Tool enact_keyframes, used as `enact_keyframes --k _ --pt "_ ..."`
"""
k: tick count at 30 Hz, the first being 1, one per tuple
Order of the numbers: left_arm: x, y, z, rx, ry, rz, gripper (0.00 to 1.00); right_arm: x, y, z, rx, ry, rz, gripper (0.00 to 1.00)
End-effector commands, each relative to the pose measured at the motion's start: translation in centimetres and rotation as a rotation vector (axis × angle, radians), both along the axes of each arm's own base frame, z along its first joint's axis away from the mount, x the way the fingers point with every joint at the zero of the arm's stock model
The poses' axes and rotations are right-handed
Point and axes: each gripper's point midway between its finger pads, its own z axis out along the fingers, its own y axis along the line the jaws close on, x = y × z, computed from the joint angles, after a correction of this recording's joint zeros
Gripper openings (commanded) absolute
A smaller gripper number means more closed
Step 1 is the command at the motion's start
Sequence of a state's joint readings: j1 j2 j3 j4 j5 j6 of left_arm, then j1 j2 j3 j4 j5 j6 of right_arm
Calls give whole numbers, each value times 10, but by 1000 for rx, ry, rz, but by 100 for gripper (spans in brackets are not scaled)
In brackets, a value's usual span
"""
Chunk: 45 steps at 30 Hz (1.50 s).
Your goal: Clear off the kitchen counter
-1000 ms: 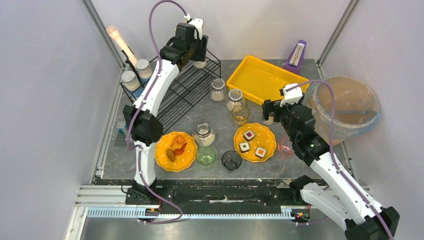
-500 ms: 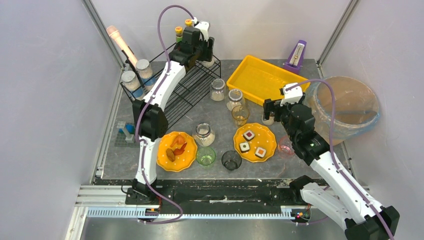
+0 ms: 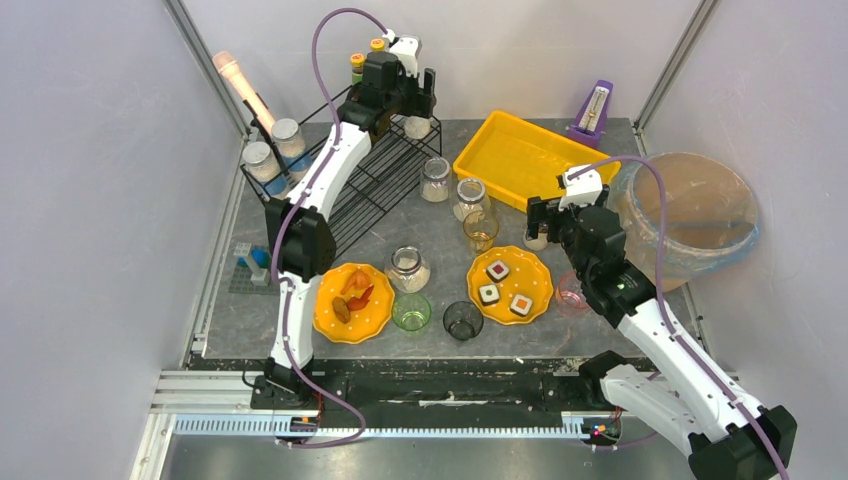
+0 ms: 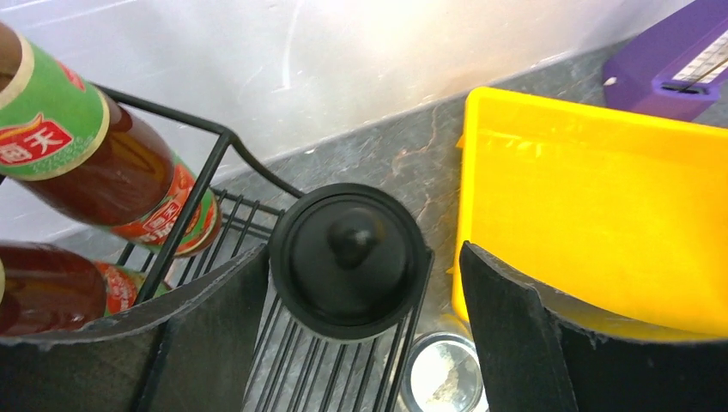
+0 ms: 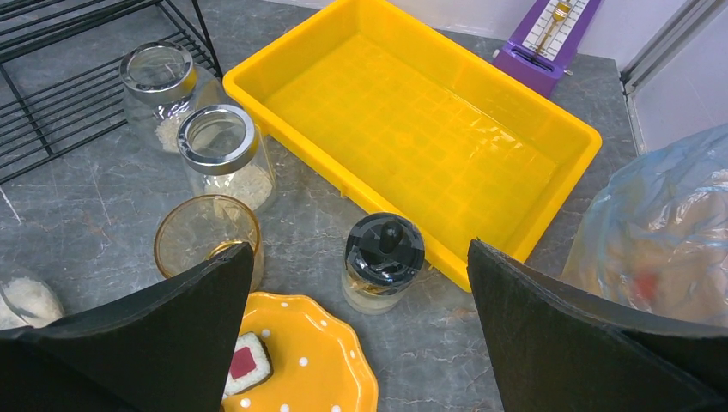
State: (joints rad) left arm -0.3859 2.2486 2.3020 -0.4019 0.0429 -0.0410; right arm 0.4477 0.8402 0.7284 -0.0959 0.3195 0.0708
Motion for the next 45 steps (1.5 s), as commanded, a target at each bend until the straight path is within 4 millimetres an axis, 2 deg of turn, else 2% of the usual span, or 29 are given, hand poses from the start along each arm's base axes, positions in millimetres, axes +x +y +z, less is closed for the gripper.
enact_keyframes --k 1,4,7,13,18,23,26,31,36,37,38,40,42,45 --pt "5 -16 12 -91 -38 -32 87 3 0 25 17 -52 -5 98" --pt "2 -20 12 -119 -27 -44 79 3 0 25 17 -50 -5 98" --pt "-1 -25 12 -151 -17 -63 79 3 1 23 19 -47 -4 98" --pt "-2 -18 20 -156 -25 -27 90 2 1 24 25 -48 -4 98" --pt "-11 0 46 -158 -58 12 93 4 -1 22 17 -30 -21 98" --pt "-35 15 82 -142 -100 25 94 9 -7 11 -10 42 -75 98" --pt "-56 24 101 -130 -115 29 94 13 -7 -5 -42 135 -91 98" --pt "-98 39 115 -126 -110 24 94 22 -9 -31 -50 239 -131 98" --pt "-151 29 102 -128 -65 -49 94 39 -16 -58 -20 324 -177 96" --pt "-162 24 89 -115 -43 -66 94 44 -19 -65 -12 343 -182 95" --pt "-175 20 89 -116 -51 -82 94 47 -21 -71 -4 357 -185 95" --pt "-197 14 75 -112 -41 -110 94 54 -24 -80 12 371 -184 95" --pt "-216 13 57 -119 -14 -123 94 59 -28 -86 18 373 -193 95" --pt "-235 21 36 -113 -5 -116 94 65 -30 -98 24 389 -201 95"
